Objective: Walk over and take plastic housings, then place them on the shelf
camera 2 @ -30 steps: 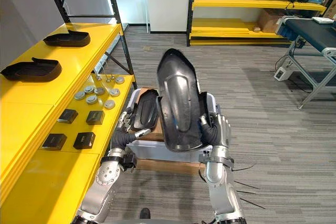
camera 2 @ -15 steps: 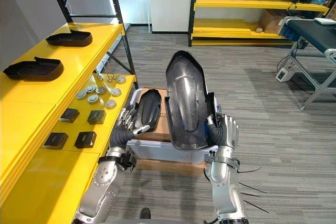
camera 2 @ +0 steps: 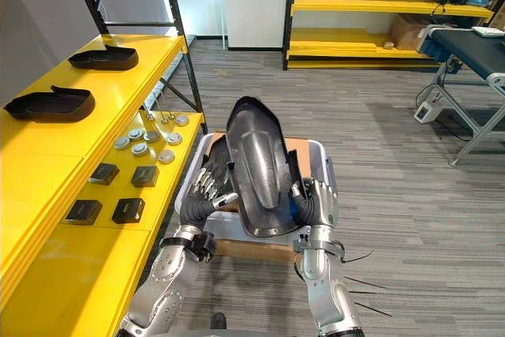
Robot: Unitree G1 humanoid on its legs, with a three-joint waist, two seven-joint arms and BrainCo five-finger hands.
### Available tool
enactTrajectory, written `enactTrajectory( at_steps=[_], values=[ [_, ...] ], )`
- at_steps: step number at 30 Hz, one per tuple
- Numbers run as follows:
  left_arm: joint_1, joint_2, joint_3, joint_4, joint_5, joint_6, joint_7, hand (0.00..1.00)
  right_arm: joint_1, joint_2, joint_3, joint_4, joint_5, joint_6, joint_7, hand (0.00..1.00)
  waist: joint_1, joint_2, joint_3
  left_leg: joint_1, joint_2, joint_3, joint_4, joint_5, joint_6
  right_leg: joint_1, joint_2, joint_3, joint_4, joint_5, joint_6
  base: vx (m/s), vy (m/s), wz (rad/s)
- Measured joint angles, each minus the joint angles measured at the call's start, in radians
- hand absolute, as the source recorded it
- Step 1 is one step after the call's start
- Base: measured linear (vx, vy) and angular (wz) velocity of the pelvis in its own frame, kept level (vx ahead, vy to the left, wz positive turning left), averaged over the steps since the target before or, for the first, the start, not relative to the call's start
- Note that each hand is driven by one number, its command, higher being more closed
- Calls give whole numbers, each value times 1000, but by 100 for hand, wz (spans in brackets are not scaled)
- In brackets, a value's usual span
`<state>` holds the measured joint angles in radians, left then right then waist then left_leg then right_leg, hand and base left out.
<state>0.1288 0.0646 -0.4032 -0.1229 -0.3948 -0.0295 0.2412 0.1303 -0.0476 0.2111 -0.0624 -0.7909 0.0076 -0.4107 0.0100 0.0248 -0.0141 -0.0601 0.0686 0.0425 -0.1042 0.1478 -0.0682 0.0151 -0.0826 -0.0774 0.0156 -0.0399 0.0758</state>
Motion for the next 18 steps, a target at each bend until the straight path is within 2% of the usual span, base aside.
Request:
enactTrajectory(
  at_steps=[5, 6, 10, 11, 15, 18],
  values=[
    [-21, 15, -25, 25, -29, 3, 3, 0, 0, -5, 44, 0, 5, -1, 0, 100, 2, 0, 0, 0, 0, 0, 0, 0, 0, 0, 0, 0, 0, 0, 0, 0, 0, 0],
    [-25, 22, -28, 26, -29, 3, 3, 100, -1, -11, 50, 0, 6, -1, 0, 100, 1, 0, -1, 0, 0, 1, 0, 0, 0, 0, 0, 1, 0, 0, 0, 0, 0, 0],
    [-32, 33, -28, 45, -36, 4, 5, 100, -5, -43, 73, -1, 16, -1, -2, 100, 1, -2, -4, 0, 0, 1, 0, 0, 0, -1, 0, 2, 0, 4, 2, 0, 0, 0],
    [-32, 40, -27, 46, -36, 4, 7, 100, -7, -48, 79, -2, 18, -1, -2, 0, 1, -2, -5, 0, 1, 1, 0, 0, 0, -1, 1, 2, -1, 4, 2, 0, 0, 0],
    [-32, 53, -27, 46, -35, 4, 25, 100, -15, -58, 113, -9, 46, -5, -2, 0, 0, -5, -13, 1, 1, 3, 0, 0, 0, -1, 1, 5, -1, 5, 1, 0, 0, 0],
    [-33, 63, -22, 46, -33, 4, 34, 100, -14, -70, 146, -50, 76, -29, -2, 0, 0, -5, -25, 1, 1, 4, 0, 0, 0, -1, 1, 7, -1, 5, 1, 0, 0, 0]
  ],
)
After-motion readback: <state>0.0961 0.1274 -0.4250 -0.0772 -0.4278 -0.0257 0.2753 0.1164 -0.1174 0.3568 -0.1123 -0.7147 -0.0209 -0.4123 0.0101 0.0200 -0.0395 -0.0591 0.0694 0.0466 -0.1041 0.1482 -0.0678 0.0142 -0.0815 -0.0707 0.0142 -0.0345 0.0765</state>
